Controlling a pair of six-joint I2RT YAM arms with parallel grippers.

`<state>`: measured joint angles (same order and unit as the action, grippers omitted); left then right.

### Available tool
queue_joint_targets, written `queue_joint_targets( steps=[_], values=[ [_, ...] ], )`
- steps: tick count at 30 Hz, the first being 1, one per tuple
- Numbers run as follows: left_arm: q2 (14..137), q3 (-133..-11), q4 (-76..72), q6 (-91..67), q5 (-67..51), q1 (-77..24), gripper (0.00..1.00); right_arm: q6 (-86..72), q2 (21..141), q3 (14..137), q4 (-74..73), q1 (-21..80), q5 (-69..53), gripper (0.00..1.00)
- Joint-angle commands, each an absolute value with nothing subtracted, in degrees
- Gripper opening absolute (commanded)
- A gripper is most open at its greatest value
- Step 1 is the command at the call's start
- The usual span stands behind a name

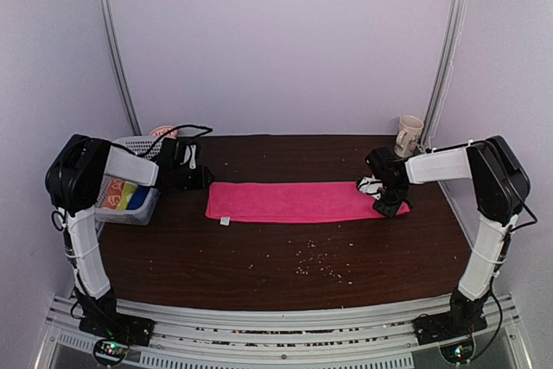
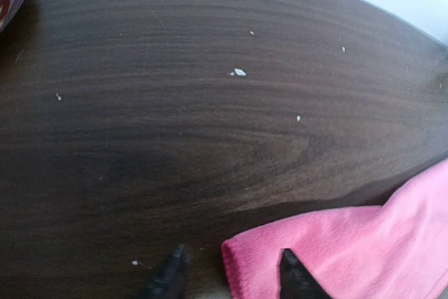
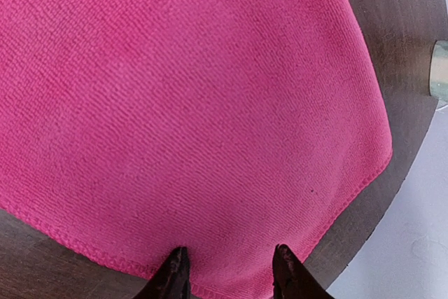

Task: Roll the towels
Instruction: Smooth out the towel at the center of the board.

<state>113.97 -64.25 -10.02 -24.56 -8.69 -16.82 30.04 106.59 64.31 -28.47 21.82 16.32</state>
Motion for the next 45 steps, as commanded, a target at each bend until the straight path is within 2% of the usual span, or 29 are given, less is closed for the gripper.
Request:
queue_joint_targets(
  steps=[1,6,8,12,16,25,36,45],
  values=[
    [111.09,-62.46,-9.4,-24.32,-6.98,-16.23,0.51,29.8,111.34,62.75,-29.28,21.91,14.46,0.42],
    [104.35,-56.77,-9.78,-25.23,-8.3,-17.17,0.59,29.41,110.64,62.93,-28.97,21.96,14.69,0.42],
    [102.16,-55.1,-8.88,-24.99,-7.49,-18.6,0.67,29.36,110.25,63.01,-28.8,21.97,14.66,0.42],
    [99.67,-53.52,-4.84,-22.37,-1.81,-22.89,0.69,29.21,109.95,63.1,-28.96,21.97,14.47,0.42],
    [96.98,-52.72,-0.35,-17.82,4.58,-27.44,0.67,29.27,109.79,63.02,-29.0,21.97,14.49,0.42],
    [95.9,-52.08,7.38,-15.06,8.92,-31.3,0.6,29.25,109.34,62.91,-29.09,21.97,14.24,0.42],
    [98.49,-49.2,-0.54,-20.36,1.93,-30.9,0.41,29.22,108.99,62.53,-28.96,21.97,13.86,0.42],
    [97.87,-48.77,-2.85,-22.24,2.73,-30.36,0.36,29.53,109.14,62.32,-28.91,21.97,13.71,0.42]
  ],
)
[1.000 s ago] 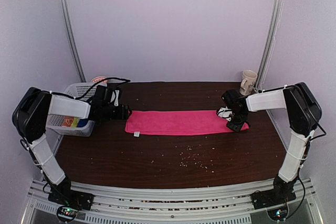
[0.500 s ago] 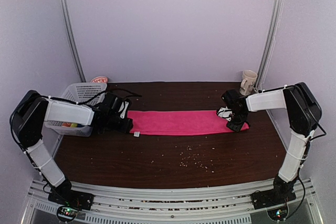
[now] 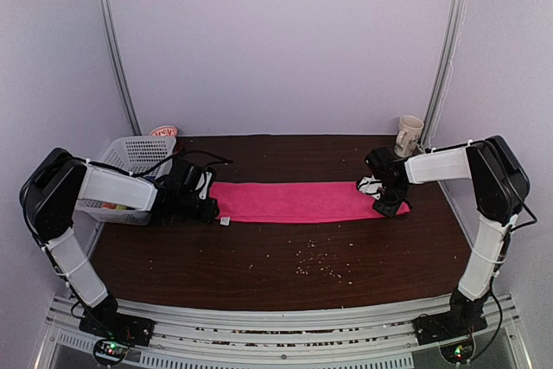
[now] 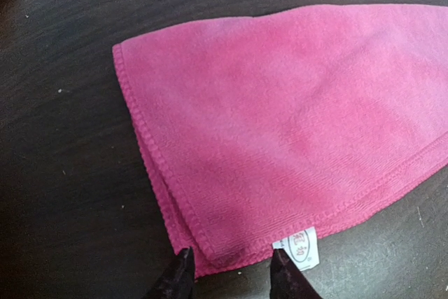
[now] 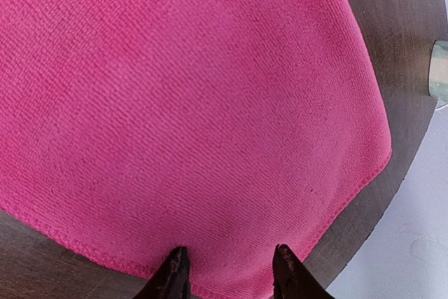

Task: Roll the towels
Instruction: Smooth out the towel at the center of the board.

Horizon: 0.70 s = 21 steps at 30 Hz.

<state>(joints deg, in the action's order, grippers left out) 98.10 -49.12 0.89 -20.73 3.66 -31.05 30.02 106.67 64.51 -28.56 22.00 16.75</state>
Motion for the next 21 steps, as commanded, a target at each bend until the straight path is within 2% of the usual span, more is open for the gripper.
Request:
queue_joint_targets(
  steps=[1,17,21],
  values=[
    [98.33,-48.67,-3.34,-22.56,2.28,-30.25,0.36,29.54,109.08,62.39,-28.97,21.97,13.71,0.42],
    [102.57,-46.12,-8.34,-25.62,1.2,-28.94,0.37,29.62,109.24,62.19,-28.98,21.97,13.53,0.42],
    [102.61,-46.05,-8.7,-25.75,1.06,-28.97,0.28,29.62,109.38,62.3,-28.98,21.97,13.52,0.42]
  ],
)
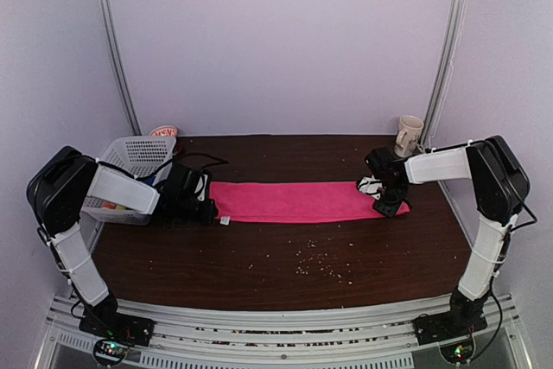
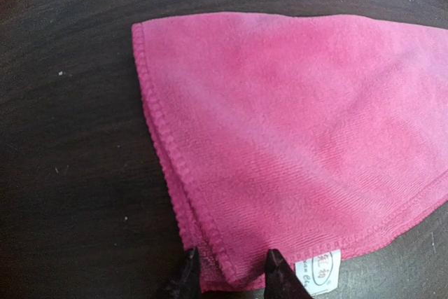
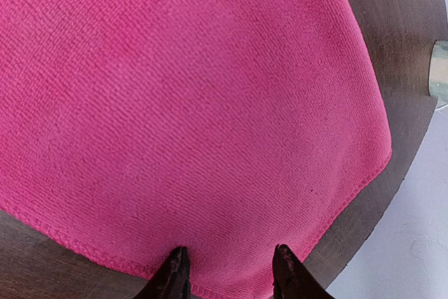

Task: Roll the towels
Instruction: Smooth out the towel at the center of the board.

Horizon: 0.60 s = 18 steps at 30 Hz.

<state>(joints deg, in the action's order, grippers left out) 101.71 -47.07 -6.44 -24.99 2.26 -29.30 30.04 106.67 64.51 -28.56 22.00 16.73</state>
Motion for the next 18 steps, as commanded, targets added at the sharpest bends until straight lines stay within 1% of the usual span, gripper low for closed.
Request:
queue_joint_targets(
  steps=[1,6,11,14,17,18],
  values=[
    [102.57,-46.05,-8.66,-25.75,1.06,-28.99,0.26,29.66,109.43,62.31,-28.96,21.95,13.49,0.42],
    [102.23,-46.07,-7.92,-25.6,1.83,-28.99,0.16,29.62,109.49,62.31,-28.99,21.97,13.53,0.42],
    [101.55,-45.89,-7.24,-25.58,2.27,-28.94,0.14,29.66,109.59,62.27,-29.0,21.96,13.53,0.42],
    [100.77,-45.74,-6.5,-25.45,2.61,-28.98,0.1,29.53,109.83,62.3,-29.08,21.96,13.54,0.42],
    [99.71,-45.66,-5.6,-25.23,3.32,-28.98,0.12,29.44,110.25,62.38,-29.18,21.97,13.71,0.42],
    [99.17,-45.55,-5.35,-25.15,3.6,-29.0,0.17,29.4,110.25,62.47,-29.26,21.97,13.71,0.42]
  ],
)
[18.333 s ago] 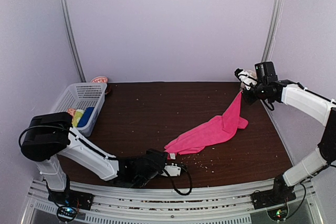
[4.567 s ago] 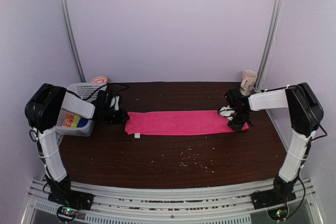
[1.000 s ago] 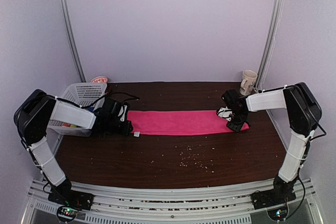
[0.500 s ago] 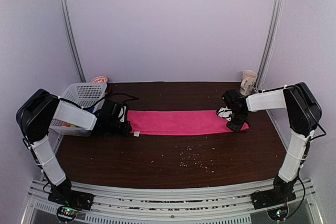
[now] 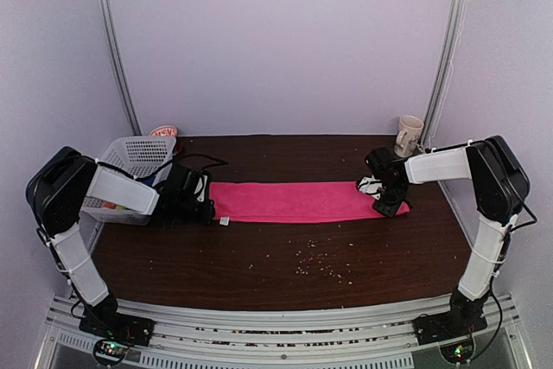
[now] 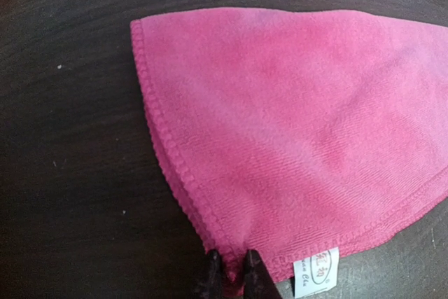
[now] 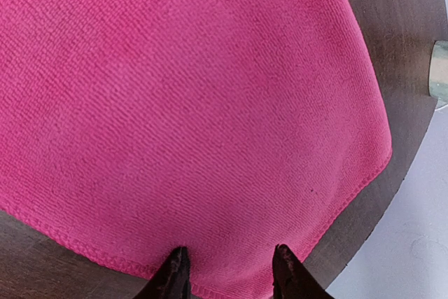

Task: Roll the towels
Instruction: Smooth out the towel at the center of the board.

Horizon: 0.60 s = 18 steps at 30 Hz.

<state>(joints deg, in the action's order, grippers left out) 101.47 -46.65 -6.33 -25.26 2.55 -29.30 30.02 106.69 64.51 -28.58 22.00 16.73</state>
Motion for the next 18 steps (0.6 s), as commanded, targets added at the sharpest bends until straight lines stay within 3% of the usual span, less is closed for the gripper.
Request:
queue_joint_targets(
  steps=[1,5,18],
  values=[
    [98.66,-45.41,-5.27,-25.22,3.8,-29.0,0.24,29.36,110.34,62.47,-29.23,21.97,13.69,0.42],
    [97.95,-45.17,-5.97,-25.55,3.28,-28.97,0.33,29.36,110.34,62.49,-29.27,21.97,13.71,0.42],
    [101.51,-46.67,-9.81,-27.22,-0.72,-28.11,0.35,29.44,110.27,62.38,-29.27,21.97,13.62,0.42]
  ],
)
